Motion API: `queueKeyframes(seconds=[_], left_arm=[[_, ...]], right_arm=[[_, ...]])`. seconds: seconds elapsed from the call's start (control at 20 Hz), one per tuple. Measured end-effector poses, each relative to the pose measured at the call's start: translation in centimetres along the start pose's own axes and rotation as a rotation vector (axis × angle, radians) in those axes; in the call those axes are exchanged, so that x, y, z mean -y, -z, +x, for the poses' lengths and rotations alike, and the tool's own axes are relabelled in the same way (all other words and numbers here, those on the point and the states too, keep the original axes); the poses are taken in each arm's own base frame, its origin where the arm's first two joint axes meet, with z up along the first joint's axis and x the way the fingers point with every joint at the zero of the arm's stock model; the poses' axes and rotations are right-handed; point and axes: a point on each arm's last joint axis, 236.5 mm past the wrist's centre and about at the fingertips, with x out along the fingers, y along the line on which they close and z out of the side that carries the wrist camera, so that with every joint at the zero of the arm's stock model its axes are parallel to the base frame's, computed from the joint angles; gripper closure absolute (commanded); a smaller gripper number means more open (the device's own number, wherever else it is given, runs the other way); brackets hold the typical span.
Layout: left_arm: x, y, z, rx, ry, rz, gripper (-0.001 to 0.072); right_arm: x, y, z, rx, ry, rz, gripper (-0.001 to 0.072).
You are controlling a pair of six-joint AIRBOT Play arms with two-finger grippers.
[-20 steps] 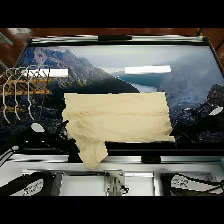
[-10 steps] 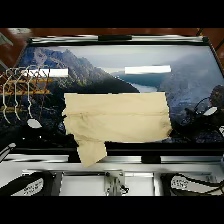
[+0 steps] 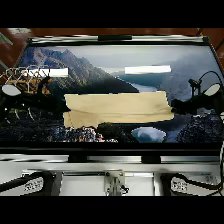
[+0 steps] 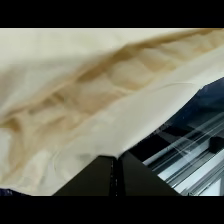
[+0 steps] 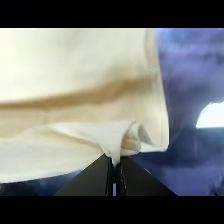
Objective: Fold the shirts.
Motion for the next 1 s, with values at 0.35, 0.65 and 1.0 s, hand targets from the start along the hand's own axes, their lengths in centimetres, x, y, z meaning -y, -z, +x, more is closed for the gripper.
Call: queueKeyframes(seconds=[0.35,0.65,1.0], left_arm=[[-3.4,-6.2,2.1,-0.008,0.019,-0.076,0.0675],[-5.9,-6.2,4.7,-0.066,0.032,-0.167,0.0311],[-4.8,-5.2,3.5,-0.15,0.076,-0.187,0.0272]], right_arm=[[-2.1,-6.8,2.4,0.079,0.017,-0.013,0.0651],[-2.6,-8.4,5.3,0.079,-0.022,0.057,0.0253],[-0.6,-8.6,3.6,0.093,-0.006,0.1,0.0145]])
